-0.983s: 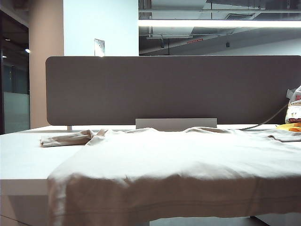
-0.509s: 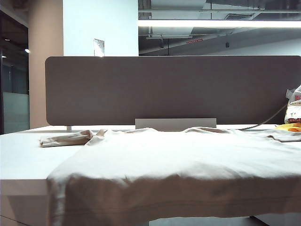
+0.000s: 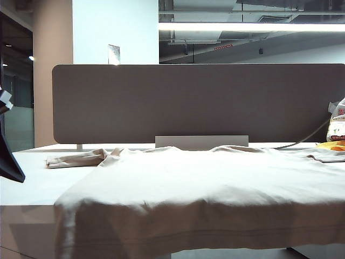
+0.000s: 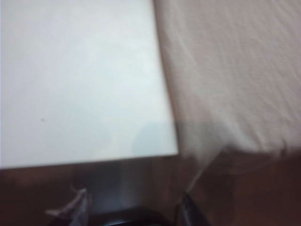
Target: Fold the bottom side of the T-shirt horizontally towards the center, about one-third of the way, then fold the sleeve back towards the center, creating a straight line along the edge of the T-shirt, and finally fold the bottom of the T-shirt up towards the top, creating a neat rectangle.
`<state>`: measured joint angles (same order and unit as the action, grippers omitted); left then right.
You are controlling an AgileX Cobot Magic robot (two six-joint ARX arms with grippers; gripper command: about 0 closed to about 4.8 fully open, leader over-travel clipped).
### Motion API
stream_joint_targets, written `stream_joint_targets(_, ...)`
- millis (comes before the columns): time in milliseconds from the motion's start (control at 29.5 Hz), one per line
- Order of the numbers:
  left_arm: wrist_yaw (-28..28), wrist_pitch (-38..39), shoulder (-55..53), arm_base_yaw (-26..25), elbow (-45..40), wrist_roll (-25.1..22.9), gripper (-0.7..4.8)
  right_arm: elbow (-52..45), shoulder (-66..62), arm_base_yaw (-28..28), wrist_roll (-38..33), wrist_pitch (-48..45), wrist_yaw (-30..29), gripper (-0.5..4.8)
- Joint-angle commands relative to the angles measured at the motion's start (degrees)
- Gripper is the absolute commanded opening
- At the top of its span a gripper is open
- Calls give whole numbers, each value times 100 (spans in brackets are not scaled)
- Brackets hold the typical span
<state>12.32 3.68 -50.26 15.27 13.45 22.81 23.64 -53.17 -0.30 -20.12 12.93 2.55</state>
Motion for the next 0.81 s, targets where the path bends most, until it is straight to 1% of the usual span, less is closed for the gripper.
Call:
stream_joint_targets(34, 385, -87, 11, 2, 11, 199, 248, 9, -450, -428, -129, -79, -417, 281)
stream_joint_targets(68, 531, -81, 11, 2, 11, 275, 248, 9, -664, -669, -136, -94, -660, 284)
stream_joint_targets(136, 748, -63, 11, 13, 11, 284, 248, 9, -966, -1045, -136, -101, -1014, 284)
stream_joint_targets(203, 820, -15, 11, 35, 2, 365, 250, 7, -1119, -1272, -133, -103, -1150, 284)
stream_joint_targets(237, 898, 24, 9, 35, -15, 402, 264, 7, -1198, -1408, -133, -105, -1193, 285)
stream_joint_targets(305, 905, 103, -28, 37, -20, 424, 345, -22, -1237, -1497, -131, -127, -1187, 285)
stream_joint_targets(339, 946, 74, -96, 37, -20, 422, 355, -57, -1237, -1510, -131, -179, -1182, 285)
stream_joint_targets(407, 990, -103, -415, 37, -17, 424, 355, -164, -1237, -1510, -133, -306, -1182, 285)
stream_joint_targets(475, 1172, -400, -898, 39, -15, 424, 355, -282, -1237, -1510, -133, -361, -1189, 286)
stream_joint_targets(576, 1484, -1217, -1770, 46, 0, 448, 355, -452, -1237, -1510, -131, -404, -1193, 384)
stream_joint_targets(644, 1757, -1786, -2304, 46, 0, 608, 356, -501, -1237, -1512, -131, -433, -1196, 392)
stream_joint_targets(678, 1805, -1923, -2439, 46, 0, 651, 359, -501, -1237, -1512, -131, -459, -1198, 392)
stream_joint_targets(712, 1904, -2135, -2699, 46, 7, 658, 373, -501, -1237, -1512, -131, -542, -1244, 392)
stream_joint_targets(814, 2039, -2315, -3077, 46, 94, 654, 373, -501, -1237, -1510, -133, -758, -1427, 391)
